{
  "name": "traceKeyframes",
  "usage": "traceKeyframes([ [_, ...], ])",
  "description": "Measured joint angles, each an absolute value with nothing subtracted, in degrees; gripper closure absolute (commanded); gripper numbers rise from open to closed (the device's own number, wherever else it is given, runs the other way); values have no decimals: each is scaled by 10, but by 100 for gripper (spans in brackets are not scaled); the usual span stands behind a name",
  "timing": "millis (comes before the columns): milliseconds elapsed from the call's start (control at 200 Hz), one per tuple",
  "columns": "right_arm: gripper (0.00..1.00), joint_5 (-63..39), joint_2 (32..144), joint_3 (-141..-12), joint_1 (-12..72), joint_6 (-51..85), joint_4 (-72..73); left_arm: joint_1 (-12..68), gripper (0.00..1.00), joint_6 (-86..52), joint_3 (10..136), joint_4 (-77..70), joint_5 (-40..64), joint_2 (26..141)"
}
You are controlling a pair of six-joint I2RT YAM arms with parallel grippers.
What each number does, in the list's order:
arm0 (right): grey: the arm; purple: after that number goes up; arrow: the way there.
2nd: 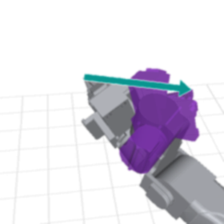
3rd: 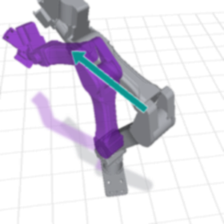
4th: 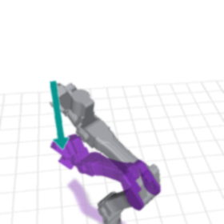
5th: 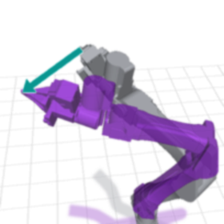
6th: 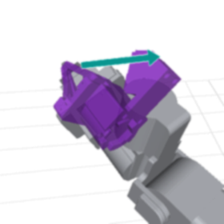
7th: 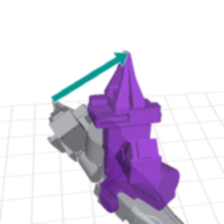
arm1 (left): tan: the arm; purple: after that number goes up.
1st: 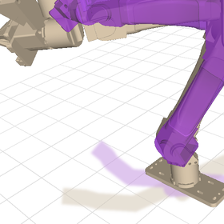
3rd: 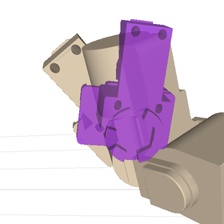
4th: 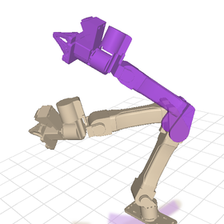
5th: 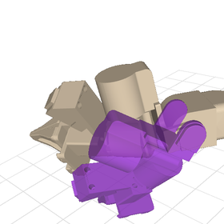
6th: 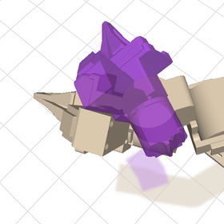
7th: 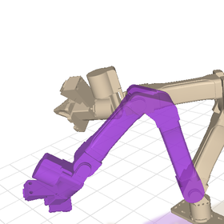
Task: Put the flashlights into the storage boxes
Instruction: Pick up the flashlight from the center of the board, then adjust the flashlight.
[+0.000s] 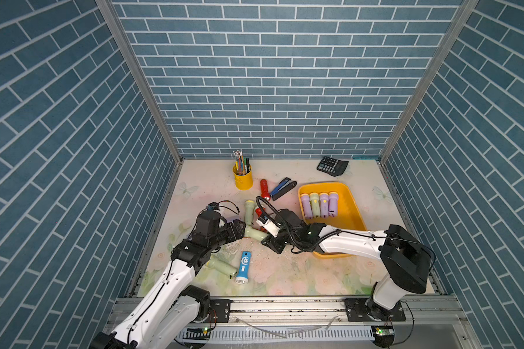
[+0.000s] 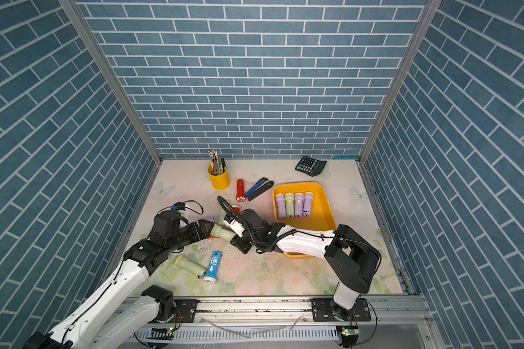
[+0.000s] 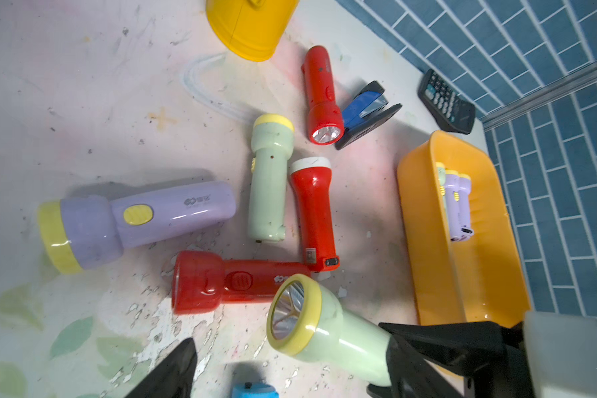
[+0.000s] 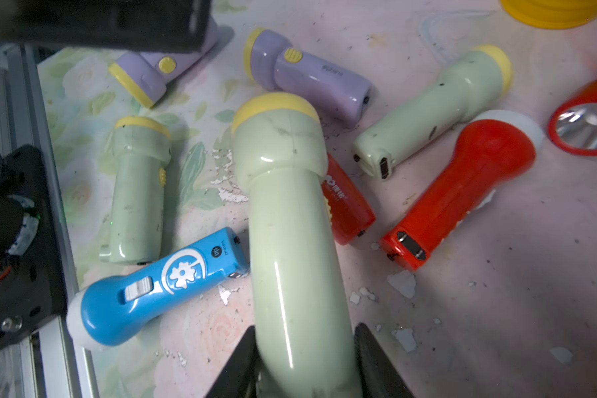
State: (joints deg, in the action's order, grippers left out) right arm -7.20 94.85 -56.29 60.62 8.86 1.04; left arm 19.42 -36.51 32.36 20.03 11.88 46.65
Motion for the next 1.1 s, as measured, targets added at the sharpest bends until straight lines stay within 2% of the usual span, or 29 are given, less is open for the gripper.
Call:
traceKeyframes([
  [295,76,0,900,-520,578,177,50,203,15,-369,324,143,142,469],
  [555,76,53,889,-517,567,220,64,246,15,-378,321,74,159,499],
  [860,76,63,889,-517,565,243,94,307,15,-380,321,-13,178,564],
  [1100,76,61,889,-517,565,248,137,312,17,-437,291,-108,152,580],
])
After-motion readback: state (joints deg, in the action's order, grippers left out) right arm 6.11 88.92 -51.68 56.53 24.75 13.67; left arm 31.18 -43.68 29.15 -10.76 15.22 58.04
